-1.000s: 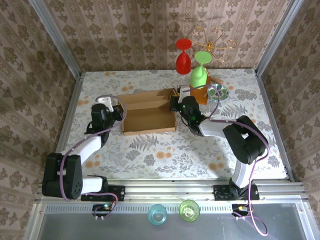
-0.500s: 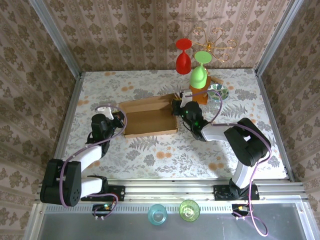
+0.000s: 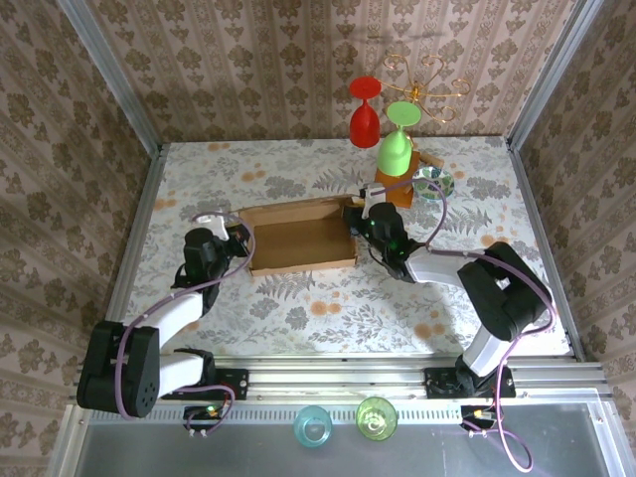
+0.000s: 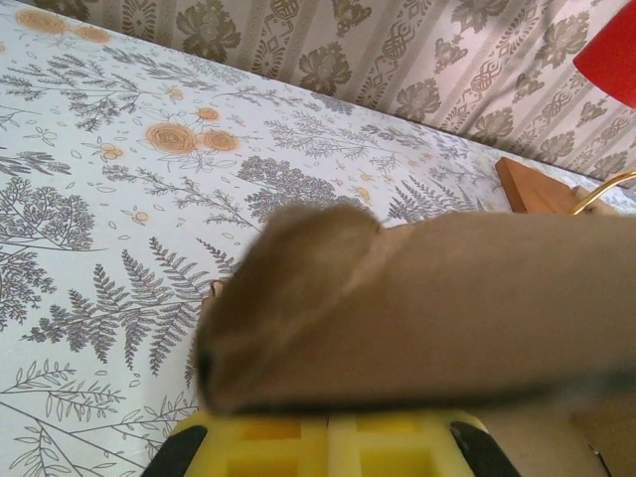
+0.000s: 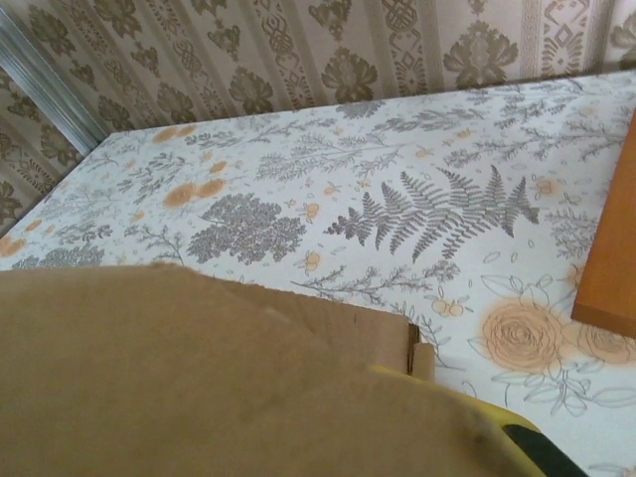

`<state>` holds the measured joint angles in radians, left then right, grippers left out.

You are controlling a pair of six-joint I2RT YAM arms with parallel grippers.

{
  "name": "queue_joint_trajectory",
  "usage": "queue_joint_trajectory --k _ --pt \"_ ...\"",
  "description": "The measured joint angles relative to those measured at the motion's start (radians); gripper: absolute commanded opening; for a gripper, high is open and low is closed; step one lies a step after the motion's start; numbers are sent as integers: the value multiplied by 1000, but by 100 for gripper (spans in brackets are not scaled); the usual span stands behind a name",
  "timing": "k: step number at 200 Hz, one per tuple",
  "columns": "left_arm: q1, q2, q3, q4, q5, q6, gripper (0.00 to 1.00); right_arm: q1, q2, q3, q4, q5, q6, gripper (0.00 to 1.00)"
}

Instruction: Fold the paper box

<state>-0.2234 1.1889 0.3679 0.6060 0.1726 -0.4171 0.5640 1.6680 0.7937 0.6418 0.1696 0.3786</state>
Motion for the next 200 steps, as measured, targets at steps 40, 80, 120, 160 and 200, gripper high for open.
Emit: queue_joint_trajectory --k 40,80,120,160,200 --pt "-7 -6 0 -18 -15 23 0 0 -79 0 -126 0 70 42" --pt "-18 -6 0 -31 -24 37 0 5 -209 -15 -251 -4 163 44" --pt "-21 -7 0 -38 -31 47 0 56 -391 -49 -379 -11 275 44" --pt "-25 -7 0 -39 -39 48 0 109 -524 -38 -549 14 468 45" --pt "-28 -7 0 -39 -42 48 0 128 -536 22 -679 66 856 47"
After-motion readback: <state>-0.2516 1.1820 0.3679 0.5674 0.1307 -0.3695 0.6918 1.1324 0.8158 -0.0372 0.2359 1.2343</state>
